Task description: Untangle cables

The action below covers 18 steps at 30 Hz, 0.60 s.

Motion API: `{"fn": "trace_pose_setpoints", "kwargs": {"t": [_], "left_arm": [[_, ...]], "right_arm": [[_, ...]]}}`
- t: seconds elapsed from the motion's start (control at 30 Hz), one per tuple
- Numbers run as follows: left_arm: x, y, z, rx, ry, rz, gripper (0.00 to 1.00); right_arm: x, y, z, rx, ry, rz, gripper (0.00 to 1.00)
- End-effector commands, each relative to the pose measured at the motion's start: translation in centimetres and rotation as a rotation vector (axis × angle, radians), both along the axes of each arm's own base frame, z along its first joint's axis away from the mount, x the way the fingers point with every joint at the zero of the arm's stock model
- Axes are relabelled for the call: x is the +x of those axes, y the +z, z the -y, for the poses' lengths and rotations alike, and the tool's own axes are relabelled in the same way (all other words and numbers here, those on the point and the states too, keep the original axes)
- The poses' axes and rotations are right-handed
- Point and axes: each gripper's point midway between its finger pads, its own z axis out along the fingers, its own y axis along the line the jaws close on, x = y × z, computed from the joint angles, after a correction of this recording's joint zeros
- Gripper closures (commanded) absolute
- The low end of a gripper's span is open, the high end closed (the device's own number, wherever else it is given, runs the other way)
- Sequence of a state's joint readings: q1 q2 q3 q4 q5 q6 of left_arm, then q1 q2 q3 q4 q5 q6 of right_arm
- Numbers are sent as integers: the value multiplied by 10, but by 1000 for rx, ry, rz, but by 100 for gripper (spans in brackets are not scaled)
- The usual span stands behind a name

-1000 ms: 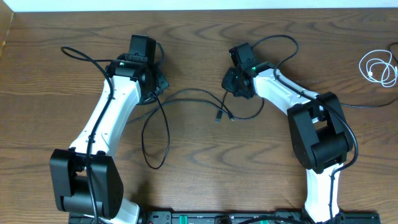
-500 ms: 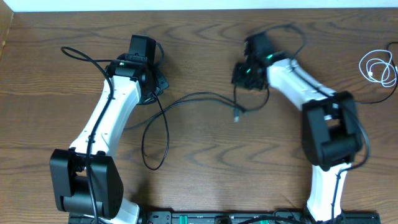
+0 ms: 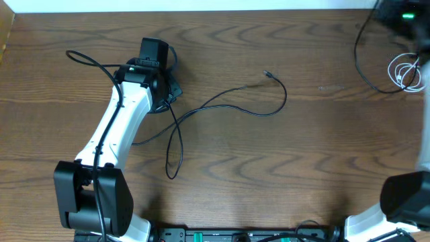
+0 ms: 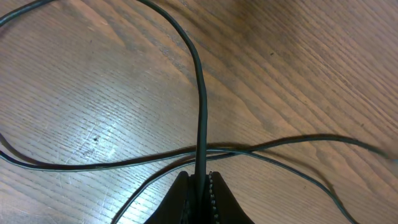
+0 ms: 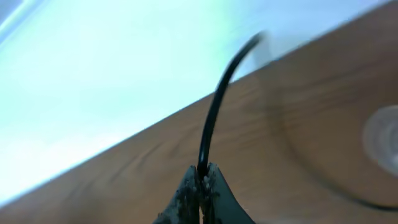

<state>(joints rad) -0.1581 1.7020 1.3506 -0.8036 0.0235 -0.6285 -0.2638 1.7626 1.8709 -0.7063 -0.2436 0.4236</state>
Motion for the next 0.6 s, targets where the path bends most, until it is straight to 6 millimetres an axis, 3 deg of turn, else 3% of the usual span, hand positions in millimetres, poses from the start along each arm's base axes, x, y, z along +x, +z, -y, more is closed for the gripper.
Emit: {"fn": "trace_pose_setpoints", "kwargs": {"t": [0.0,0.13,0.23,0.43,0.47,0.53,0.57], "left_arm": [[-2,-4,-2,16,1,-11,93],[-1,-4,-2,16,1,-10,93],[0,-4,-2,15,1,-7,93],[-1,-4,-2,15,1,-9,93],[-1,-4,-2,15,1,-9,92],[-1,-4,-2,15,1,-9,93],[-1,-4,-2,15,1,-9,93]], "right_arm": [[-15,-19,87,-126,-238,-69,99],[-44,-32,166,-187,-419,-124,99],[-57,-51,200,-210,-494,-179,99],[-73,-120,245,-216,-577,-353,99],[-76,-130,249,-208,-582,-379,85],[-81,-145,252,-187,-583,-416,27],[-84,-149,252,-176,-579,-429,6]]}}
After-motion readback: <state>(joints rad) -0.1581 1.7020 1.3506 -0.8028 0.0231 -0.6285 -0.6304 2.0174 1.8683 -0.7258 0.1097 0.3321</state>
